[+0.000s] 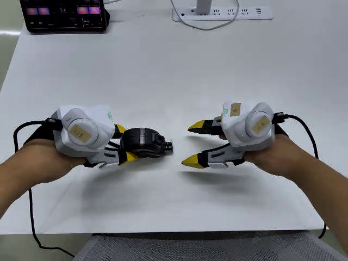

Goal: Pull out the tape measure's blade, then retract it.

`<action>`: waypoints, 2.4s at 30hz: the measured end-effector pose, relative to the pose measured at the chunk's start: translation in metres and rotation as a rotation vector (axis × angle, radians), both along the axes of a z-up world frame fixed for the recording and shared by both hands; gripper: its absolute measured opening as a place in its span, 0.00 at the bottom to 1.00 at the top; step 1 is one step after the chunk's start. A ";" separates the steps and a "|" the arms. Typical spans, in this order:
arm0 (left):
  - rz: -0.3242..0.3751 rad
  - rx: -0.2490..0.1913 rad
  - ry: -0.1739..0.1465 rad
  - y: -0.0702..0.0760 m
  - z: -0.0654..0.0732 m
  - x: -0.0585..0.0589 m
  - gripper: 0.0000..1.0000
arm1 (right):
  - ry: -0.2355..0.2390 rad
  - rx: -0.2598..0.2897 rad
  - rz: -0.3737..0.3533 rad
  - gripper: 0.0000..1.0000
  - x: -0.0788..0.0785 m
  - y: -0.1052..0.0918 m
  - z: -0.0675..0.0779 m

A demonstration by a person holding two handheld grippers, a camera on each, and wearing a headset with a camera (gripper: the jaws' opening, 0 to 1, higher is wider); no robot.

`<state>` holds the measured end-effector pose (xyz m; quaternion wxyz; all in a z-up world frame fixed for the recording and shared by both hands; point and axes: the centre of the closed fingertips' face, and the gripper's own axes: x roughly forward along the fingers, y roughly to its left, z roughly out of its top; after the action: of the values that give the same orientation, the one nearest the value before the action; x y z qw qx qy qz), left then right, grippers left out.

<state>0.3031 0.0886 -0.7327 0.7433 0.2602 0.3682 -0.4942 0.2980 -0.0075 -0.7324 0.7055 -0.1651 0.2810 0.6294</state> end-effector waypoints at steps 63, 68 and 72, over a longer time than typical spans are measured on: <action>-0.002 0.016 0.007 0.000 0.000 0.000 0.26 | -0.047 -0.003 0.154 0.10 -0.001 0.037 -0.018; 0.006 0.009 0.006 0.000 0.000 0.000 0.26 | -0.054 -0.016 0.165 0.09 -0.001 0.036 -0.018; 0.001 0.014 0.009 0.000 -0.001 0.001 0.26 | -0.049 -0.015 0.163 0.09 0.000 0.035 -0.018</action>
<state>0.3039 0.0885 -0.7335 0.7400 0.2628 0.3750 -0.4926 0.2976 0.0275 -0.7503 0.6573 -0.2080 0.2539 0.6784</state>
